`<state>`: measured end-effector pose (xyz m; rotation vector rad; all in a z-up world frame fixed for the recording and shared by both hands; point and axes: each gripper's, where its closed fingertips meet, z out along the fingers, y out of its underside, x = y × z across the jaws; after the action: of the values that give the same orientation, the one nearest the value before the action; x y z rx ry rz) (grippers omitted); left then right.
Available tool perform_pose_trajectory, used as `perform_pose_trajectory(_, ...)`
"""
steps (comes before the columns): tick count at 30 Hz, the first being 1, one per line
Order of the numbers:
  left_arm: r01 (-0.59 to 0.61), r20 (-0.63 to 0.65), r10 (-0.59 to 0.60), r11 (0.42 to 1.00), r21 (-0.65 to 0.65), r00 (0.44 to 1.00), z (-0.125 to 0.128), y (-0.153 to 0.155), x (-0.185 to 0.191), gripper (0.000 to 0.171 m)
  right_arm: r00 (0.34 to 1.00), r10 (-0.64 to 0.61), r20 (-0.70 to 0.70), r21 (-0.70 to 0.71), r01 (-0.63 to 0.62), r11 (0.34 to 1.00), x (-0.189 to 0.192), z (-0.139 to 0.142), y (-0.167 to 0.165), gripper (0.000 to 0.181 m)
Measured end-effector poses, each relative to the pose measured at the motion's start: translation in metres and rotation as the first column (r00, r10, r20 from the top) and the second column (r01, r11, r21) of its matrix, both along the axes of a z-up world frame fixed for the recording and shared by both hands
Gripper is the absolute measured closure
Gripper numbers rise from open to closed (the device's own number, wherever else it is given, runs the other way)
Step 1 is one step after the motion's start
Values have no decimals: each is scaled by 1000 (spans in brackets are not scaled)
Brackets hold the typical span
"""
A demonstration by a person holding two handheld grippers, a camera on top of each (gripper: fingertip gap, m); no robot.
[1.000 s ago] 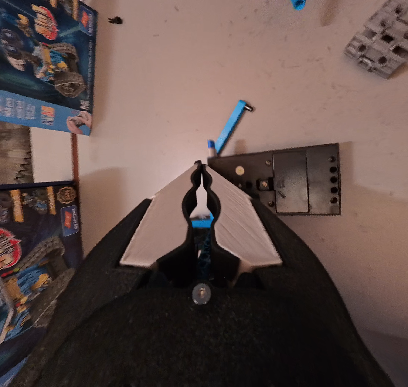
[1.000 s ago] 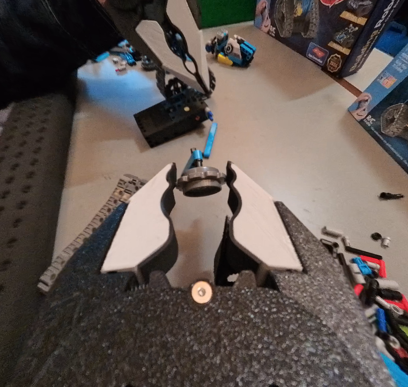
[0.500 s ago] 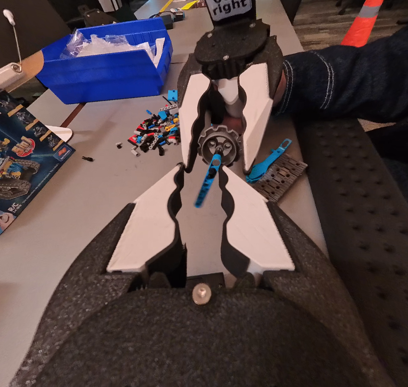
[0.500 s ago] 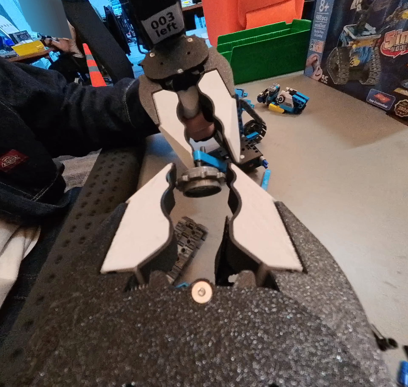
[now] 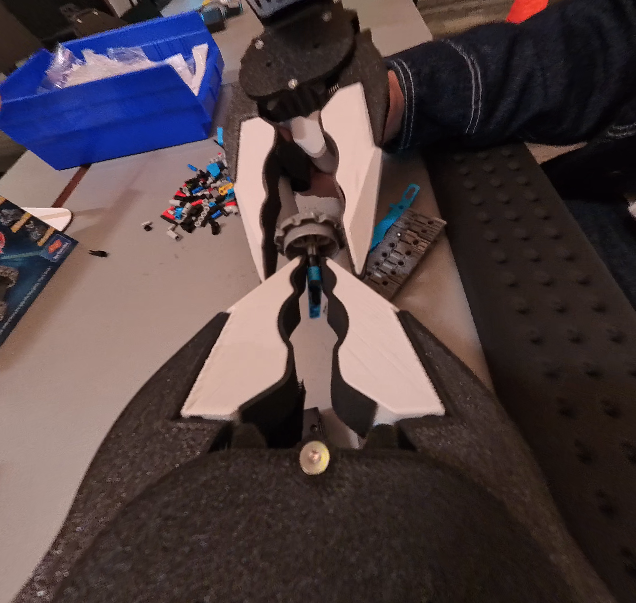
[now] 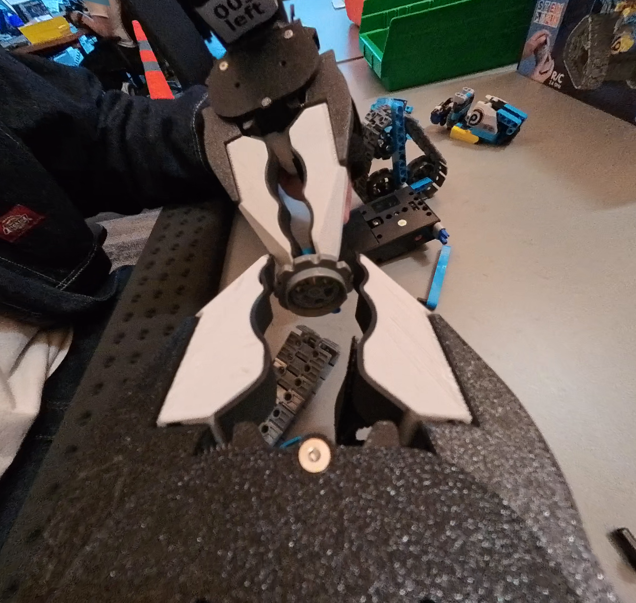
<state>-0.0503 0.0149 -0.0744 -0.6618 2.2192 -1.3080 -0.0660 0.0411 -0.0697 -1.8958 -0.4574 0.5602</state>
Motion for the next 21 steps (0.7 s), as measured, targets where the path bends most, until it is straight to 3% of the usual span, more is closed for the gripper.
perform_pose_trajectory(2,-17,-7,17,1000,11,1000,-4,0,2,166,1000,-5,18,-14,5,1000,2,-4,0,137)
perform_pose_trajectory(6,-13,-7,13,996,-86,1000,5,-5,-3,167,999,41,2,-10,-41,999,-3,-3,-8,137)
perform_pose_trajectory(18,-16,34,18,999,-33,999,1,-7,-15,166,994,100,39,-36,-99,994,-12,-11,-14,138)
perform_pose_trajectory(20,-94,80,102,991,-95,992,19,23,-17,166,979,-36,199,-133,63,989,36,-44,-23,138)
perform_pose_trajectory(21,-156,107,183,963,-219,977,41,53,-22,167,995,-85,61,-140,93,986,54,-42,-34,139)
